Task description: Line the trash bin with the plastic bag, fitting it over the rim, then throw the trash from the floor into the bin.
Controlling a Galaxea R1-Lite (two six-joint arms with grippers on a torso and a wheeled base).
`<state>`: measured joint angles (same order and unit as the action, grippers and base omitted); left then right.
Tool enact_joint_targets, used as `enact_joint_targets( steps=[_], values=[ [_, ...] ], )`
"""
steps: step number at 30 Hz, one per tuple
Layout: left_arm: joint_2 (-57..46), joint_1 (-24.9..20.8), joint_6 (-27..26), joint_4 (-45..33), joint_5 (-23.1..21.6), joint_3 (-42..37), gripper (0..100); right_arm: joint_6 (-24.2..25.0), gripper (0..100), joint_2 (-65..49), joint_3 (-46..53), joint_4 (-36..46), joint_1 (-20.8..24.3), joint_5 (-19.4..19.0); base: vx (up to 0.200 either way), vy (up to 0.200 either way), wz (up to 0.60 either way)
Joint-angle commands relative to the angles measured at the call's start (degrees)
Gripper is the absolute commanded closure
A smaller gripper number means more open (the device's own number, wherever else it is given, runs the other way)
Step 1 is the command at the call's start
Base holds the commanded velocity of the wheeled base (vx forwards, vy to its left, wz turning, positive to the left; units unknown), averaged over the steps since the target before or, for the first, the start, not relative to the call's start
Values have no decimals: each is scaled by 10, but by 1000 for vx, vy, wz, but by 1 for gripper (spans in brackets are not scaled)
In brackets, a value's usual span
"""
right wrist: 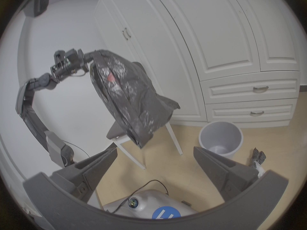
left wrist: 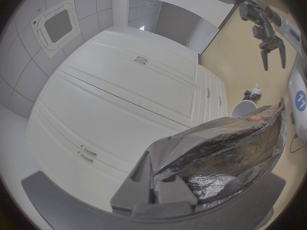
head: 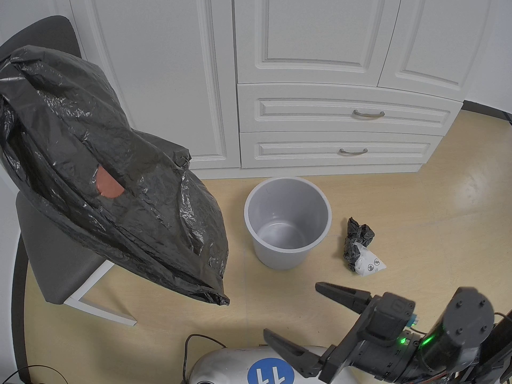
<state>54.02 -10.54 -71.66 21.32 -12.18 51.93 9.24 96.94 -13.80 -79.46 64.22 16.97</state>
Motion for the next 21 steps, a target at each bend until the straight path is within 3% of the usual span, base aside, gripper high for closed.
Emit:
enact_joint_targets(
  steps=[1,6,10,12,21],
  values=[
    [17,-21,-2,1,21,14,100,3,0,62,-10,-3,10,4,0,0,0],
    [19,-59,-2,2,60,16,100,9,0,116,-65,-7,19,3,0,0,0],
    [15,-68,-42,-1,68,20,100,69,0,200,-125,-97,28,7,0,0,0],
    [11,-69,-53,-2,67,23,100,71,0,225,-128,-105,18,9,0,0,0],
    [-5,-68,-54,-7,66,12,100,76,0,198,-154,-105,-1,14,0,0,0]
  ],
)
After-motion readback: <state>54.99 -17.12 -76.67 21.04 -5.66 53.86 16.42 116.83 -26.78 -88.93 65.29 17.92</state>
